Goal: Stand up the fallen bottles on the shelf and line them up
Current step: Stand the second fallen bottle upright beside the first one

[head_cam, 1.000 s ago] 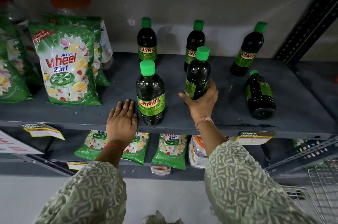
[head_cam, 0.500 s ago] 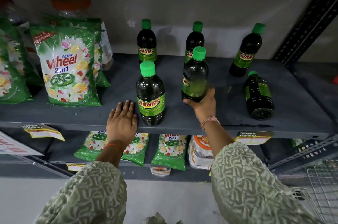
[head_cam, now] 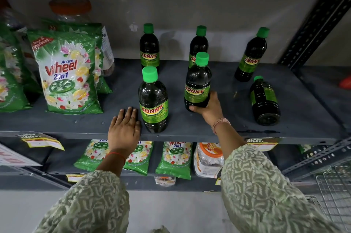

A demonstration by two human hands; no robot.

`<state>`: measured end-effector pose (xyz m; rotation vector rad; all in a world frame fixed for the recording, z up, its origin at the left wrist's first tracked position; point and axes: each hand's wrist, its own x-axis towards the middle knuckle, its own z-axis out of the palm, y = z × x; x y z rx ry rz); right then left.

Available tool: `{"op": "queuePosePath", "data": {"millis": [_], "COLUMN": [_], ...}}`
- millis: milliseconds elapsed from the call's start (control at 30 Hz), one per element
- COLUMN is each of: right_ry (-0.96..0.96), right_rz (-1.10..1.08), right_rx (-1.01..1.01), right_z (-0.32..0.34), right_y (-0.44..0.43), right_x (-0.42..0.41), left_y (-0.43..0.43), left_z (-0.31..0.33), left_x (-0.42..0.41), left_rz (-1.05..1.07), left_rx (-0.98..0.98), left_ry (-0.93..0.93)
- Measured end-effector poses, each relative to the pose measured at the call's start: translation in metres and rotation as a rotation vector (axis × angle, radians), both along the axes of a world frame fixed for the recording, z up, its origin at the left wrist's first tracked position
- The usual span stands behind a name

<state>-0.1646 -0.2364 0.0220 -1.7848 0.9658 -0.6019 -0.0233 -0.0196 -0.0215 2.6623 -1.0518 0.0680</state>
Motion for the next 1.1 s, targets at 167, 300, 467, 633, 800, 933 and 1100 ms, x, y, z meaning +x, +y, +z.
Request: {"op": "queuePosePath", "data": {"millis": [167, 300, 467, 633, 800, 933, 1100], "right_ry": [0.003, 0.024, 0.064, 0.065, 0.072, 0.059, 0.035], "right_rz": [0.031, 0.063, 0.107, 0.154, 0.164, 0.168, 0.188], "right_rx": [-0.060, -0.070, -0.073, -0.105, -0.122, -0.108, -0.081], "right_z": [-0.002, 0.000, -0.002, -0.008, -0.007, -0.008, -0.009], "right_y": [0.000, 0.004, 0.015, 0.030, 0.039, 0.043, 0.042], "right_x": [-0.004, -0.005, -0.019, -0.038, -0.050, -0.053, -0.054], "left_y": [0.001, 0.002, 0.002, 0.001, 0.001, 0.000, 0.000], "left_z": [-0.001, 0.000, 0.001, 0.003, 0.007, 0.008, 0.009], "left_x": [0.003, 0.004, 0.001, -0.001, 0.000, -0.001, -0.004], "left_rz": [-0.014, -0.027, -0.026, -0.027, -0.039, -0.029, -0.028], "left_rx": [0.006, 0.021, 0.044, 0.028, 0.038, 0.057, 0.071], "left_ry": [0.001, 0.023, 0.045, 0.052, 0.068, 0.084, 0.098]}}
